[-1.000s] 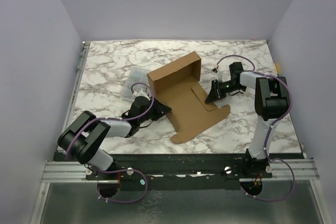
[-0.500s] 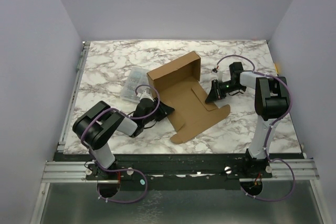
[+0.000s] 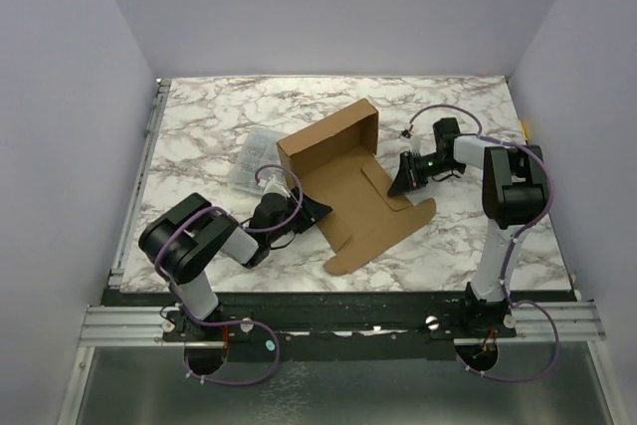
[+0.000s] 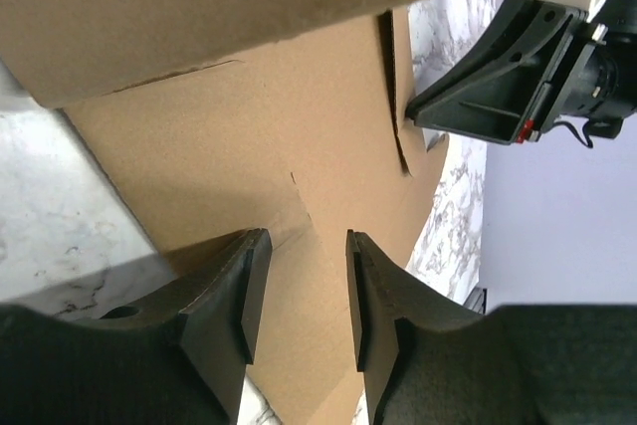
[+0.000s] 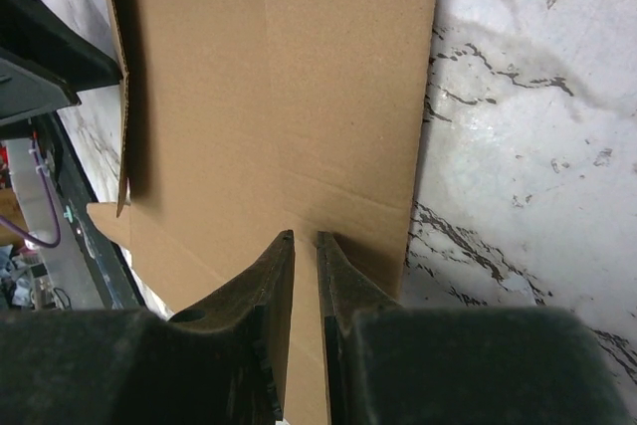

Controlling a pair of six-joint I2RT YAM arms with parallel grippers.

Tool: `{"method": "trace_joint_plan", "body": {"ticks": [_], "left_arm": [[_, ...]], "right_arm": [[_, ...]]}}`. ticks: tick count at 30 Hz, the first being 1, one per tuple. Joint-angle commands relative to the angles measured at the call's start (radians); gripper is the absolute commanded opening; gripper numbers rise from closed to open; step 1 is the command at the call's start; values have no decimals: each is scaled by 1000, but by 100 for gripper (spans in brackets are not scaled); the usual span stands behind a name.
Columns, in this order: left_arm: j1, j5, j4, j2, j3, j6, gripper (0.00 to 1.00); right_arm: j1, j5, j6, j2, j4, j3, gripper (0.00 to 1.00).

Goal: Fold the paper box
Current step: Close the paper box at the center of the board.

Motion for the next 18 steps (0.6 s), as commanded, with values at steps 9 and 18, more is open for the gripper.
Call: {"method": "trace_joint_plan", "body": {"ticks": [9,18], "left_arm": [[-29,158,-171,-35,-87,77,28],[-32,68,-169,-188,-118,56,25]], "right_arm": [[19,109,-22,64,-32,-18,20],[19,109,-18,78,-32,-14,20]]}}
